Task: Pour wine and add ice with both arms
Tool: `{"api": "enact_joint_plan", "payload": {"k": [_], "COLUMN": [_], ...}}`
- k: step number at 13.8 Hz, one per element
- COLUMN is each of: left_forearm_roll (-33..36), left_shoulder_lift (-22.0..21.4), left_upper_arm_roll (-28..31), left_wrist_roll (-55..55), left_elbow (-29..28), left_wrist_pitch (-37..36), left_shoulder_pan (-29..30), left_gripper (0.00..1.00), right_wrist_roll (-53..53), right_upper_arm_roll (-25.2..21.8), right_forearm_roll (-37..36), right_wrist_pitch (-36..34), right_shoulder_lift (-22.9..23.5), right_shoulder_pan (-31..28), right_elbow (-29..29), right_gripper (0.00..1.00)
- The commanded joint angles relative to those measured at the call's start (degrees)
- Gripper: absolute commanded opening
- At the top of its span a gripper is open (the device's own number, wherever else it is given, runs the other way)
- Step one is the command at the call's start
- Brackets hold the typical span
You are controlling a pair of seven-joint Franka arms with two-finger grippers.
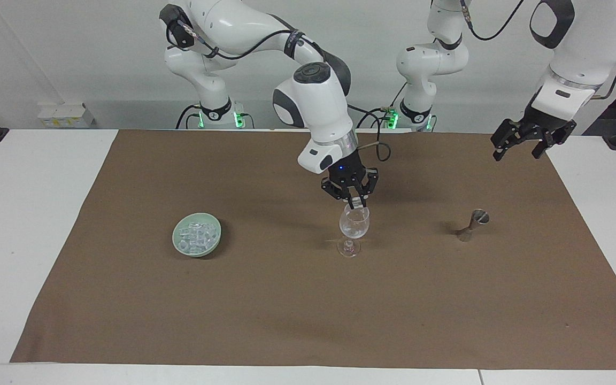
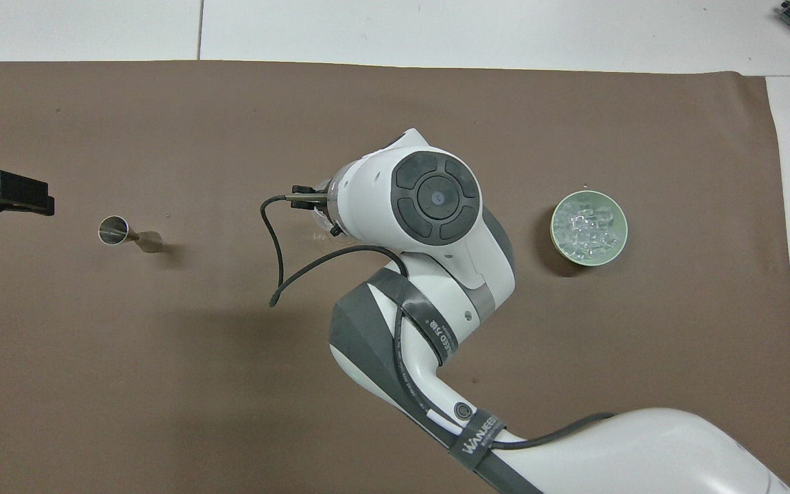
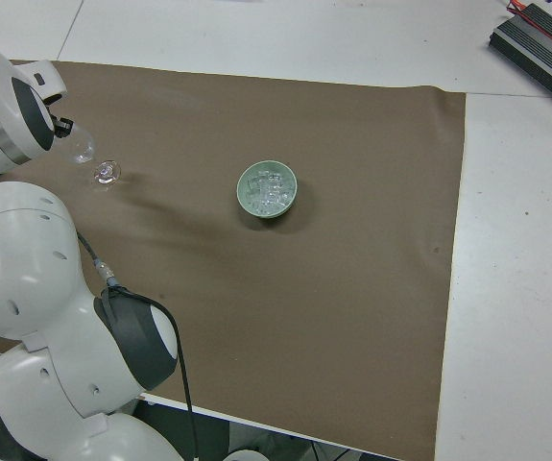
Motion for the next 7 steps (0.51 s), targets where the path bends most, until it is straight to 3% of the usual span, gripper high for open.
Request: {"api": "enact_joint_plan", "payload": {"k": [1,4,7], "left_forearm_roll": [-0.31,-0.66,-0.66], "left_shoulder_lift": [0.05,0.84,1.02], "left_upper_arm_roll": [0.21,0.21,0.21], "left_wrist_roll": [0.0,-0.17,0.0], "left_elbow": [2.25,2.08,1.9], "left_wrist_pitch": [-0.75,-0.93,-1.02], "left_shoulder_pan": [0.18,0.18,0.19], "left_gripper": [1.0,1.0,1.0], "right_wrist_roll": [0.95,1.04,1.13], "right_upper_arm_roll": [0.4,0.4,0.31], "right_forearm_roll": [-1.76,-1.76,-1.76], "right_wrist_pitch": [0.77,0.85,0.94], "right_shoulder_lift": [0.85,0.85,0.85], "right_shoulder_pan": [-0.07,0.02,0.02], "right_elbow": [0.96,1.05,1.05], "right_gripper": [0.0,0.01,0.16]}}
